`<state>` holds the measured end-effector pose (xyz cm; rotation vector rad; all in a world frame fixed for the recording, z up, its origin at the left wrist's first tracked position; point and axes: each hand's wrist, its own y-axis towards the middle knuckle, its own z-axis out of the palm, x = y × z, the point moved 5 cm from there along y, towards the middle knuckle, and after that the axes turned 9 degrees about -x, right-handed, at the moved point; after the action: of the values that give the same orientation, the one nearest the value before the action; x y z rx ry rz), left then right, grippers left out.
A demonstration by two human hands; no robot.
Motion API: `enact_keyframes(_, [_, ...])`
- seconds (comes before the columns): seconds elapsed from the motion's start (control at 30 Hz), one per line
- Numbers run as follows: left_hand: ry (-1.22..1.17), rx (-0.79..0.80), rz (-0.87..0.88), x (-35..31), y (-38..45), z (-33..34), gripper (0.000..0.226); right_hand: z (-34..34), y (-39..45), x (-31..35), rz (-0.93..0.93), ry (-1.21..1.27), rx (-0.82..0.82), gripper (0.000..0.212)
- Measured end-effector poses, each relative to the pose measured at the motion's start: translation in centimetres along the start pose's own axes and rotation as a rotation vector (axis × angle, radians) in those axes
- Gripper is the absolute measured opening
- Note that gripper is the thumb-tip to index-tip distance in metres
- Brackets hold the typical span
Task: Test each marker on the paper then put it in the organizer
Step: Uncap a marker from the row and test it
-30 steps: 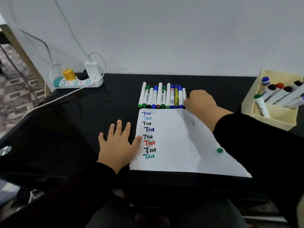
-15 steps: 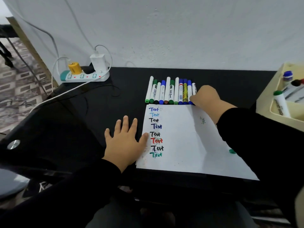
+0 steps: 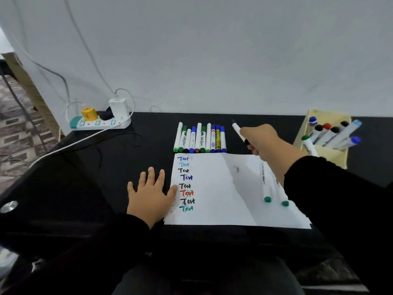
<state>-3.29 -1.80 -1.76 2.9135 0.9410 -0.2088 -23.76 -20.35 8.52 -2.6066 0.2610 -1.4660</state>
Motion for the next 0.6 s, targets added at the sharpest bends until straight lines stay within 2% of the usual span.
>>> enact_keyframes(0.17, [-0.056, 0.008, -0.011, -0.3, -0.4, -0.6, 0.068, -2.6, -3.5, -1.1, 0.064, 0.065, 0.098, 0.01])
enact_keyframes(0.27, [-0.127, -0.049, 0.022, -0.5, -0.9, -1.7, 0.067, -3.3, -5.3, -1.8, 0.073, 0.08, 0.204, 0.007])
enact_keyframes(0.3, [-0.174, -0.065, 0.057, -0.9, -1.1, -2.4, 0.067, -3.5, -5.9, -1.9, 0.07, 0.078, 0.243, 0.005])
enact_keyframes(0.4, [-0.368, -0.071, 0.22, -2.9, -2.2, -4.7, 0.068, -3.9, -7.0, -2.0, 0.041, 0.05, 0.339, 0.017])
enact_keyframes(0.5, [-0.442, -0.133, 0.373, -4.9, -3.9, -7.1, 0.068, -4.1, -8.6, -1.5, 0.009, 0.015, 0.421, 0.023])
enact_keyframes(0.6, [-0.474, -0.23, 0.388, -5.7, -5.0, -8.1, 0.057, -4.1, -9.5, -1.0, -0.006, 0.022, 0.465, 0.027])
